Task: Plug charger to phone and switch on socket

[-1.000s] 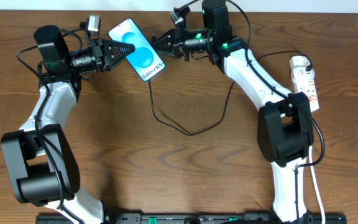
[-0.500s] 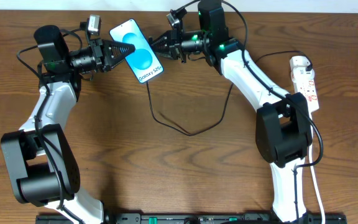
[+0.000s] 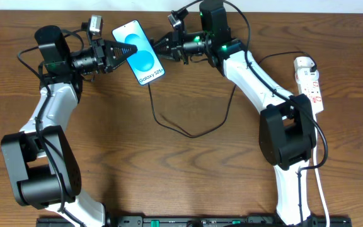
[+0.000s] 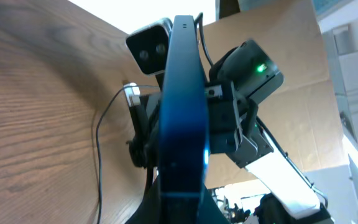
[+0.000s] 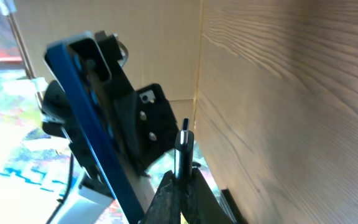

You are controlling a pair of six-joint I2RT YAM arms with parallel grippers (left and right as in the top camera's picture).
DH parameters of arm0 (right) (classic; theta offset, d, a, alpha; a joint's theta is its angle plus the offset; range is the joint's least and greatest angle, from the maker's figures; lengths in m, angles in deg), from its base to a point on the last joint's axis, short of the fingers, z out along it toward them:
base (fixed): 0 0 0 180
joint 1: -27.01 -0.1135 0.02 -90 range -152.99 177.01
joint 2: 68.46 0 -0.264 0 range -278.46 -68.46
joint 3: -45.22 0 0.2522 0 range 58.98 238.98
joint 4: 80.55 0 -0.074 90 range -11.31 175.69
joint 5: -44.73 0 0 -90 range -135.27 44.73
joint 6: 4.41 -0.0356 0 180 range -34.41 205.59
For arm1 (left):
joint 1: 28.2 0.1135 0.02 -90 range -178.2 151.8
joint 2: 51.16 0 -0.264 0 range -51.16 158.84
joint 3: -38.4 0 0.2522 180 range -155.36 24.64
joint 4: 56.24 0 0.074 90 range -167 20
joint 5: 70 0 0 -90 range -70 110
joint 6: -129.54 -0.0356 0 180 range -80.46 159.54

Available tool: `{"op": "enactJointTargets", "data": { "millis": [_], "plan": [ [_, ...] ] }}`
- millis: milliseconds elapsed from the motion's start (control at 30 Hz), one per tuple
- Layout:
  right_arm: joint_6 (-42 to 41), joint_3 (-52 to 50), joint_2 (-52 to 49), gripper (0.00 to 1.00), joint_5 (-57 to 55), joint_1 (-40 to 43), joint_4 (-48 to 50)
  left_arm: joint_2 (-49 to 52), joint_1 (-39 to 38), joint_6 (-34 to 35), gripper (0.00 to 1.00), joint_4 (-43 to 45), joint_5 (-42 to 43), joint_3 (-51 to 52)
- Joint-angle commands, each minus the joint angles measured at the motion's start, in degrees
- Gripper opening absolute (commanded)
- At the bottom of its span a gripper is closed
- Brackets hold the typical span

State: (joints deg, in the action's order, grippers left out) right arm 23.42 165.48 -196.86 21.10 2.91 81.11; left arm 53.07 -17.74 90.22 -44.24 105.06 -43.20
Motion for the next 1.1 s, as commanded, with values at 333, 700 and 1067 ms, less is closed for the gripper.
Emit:
{"op": "enactJointTargets", "data": {
  "millis": [333,700,1067],
  "plan": [
    [42.71,0.63,0.68,0.01,5.62,2.01,-29.75,-1.16,3.50,7.10,0.07,4.55,5.07,-0.11],
    [69.05,0.66,0.68,0.01,8.72,-2.27,-44.48,-1.16,5.14,7.04,0.07,5.70,5.07,-0.11],
    [87.19,6.82,0.70,0.01,6.73,-3.13,-62.99,-1.16,5.29,7.02,0.07,6.16,5.05,-0.11]
  ]
}}
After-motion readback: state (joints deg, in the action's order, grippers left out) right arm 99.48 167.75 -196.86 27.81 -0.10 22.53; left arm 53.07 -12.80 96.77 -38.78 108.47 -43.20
